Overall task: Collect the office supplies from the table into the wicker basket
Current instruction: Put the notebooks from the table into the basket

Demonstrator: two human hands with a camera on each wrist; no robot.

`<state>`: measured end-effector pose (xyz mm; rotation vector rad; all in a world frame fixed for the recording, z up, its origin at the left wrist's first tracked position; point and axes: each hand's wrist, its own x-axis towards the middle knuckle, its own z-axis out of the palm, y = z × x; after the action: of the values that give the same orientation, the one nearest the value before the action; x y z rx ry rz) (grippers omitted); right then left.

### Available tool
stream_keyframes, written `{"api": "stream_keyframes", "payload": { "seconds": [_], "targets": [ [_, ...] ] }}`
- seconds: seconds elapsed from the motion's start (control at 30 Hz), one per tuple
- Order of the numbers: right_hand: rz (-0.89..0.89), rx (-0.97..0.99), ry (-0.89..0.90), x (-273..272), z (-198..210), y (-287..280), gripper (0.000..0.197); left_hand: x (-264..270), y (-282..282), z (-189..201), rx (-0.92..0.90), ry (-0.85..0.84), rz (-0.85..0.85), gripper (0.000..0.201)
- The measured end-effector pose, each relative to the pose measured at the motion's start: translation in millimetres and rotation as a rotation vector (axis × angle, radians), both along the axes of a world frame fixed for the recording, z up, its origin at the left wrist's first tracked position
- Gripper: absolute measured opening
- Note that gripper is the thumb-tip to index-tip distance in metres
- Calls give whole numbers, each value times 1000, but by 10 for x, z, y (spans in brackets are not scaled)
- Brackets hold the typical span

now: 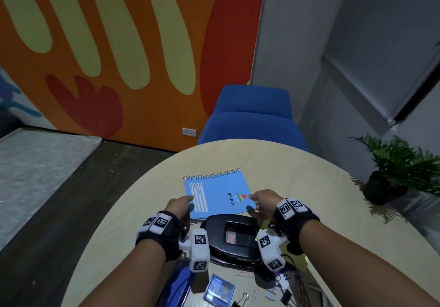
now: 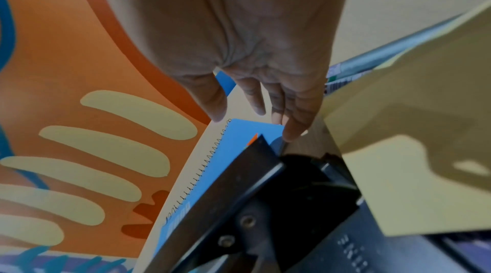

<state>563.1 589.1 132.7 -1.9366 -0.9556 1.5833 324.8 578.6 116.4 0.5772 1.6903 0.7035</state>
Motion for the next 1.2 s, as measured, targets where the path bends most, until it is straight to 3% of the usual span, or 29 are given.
{"api": "stream_keyframes", "payload": {
  "seconds": [0.13,0.2,0.27,0.3,0.33,0.4,0.53,0.6,0.7,0.87,1.0,1.1,1.2],
  "targets": [
    [-38,15,86,-5,-20,-24,14,57,-96,43,61,280,-177,35],
    [-78,17,154,-15,46,-33,23,63,-153,139,94,345,-257,30],
    [-62,38,196,-36,165,-53,22,66,-173,256,197,270,-157,23],
    [-10,53,162,-52,250,-77,10,47,-168,299,288,320,-147,21],
    [43,81,102,-58,344,-110,15,41,-178,367,362,324,-93,18],
    [154,229,-118,-27,538,-151,56,38,-231,615,562,358,-158,11],
    [273,729,-403,11,1191,-515,83,49,-595,1442,1009,542,-426,15],
    [289,890,-543,66,1499,-839,79,88,-856,1849,1125,632,-571,15],
    [341,993,-617,273,1782,-1476,54,188,-1257,2316,1187,600,-725,16],
    [377,882,-373,580,1902,-2779,37,454,-1918,2498,1164,398,-870,24],
    [210,553,-187,732,1571,-3652,26,770,-2356,2116,1055,322,-998,25],
    [101,362,-233,815,1235,-4113,27,983,-2640,1678,886,353,-1090,27],
    [156,181,-504,836,823,-4425,49,1150,-2967,1222,716,411,-1205,26]
  ]
}}
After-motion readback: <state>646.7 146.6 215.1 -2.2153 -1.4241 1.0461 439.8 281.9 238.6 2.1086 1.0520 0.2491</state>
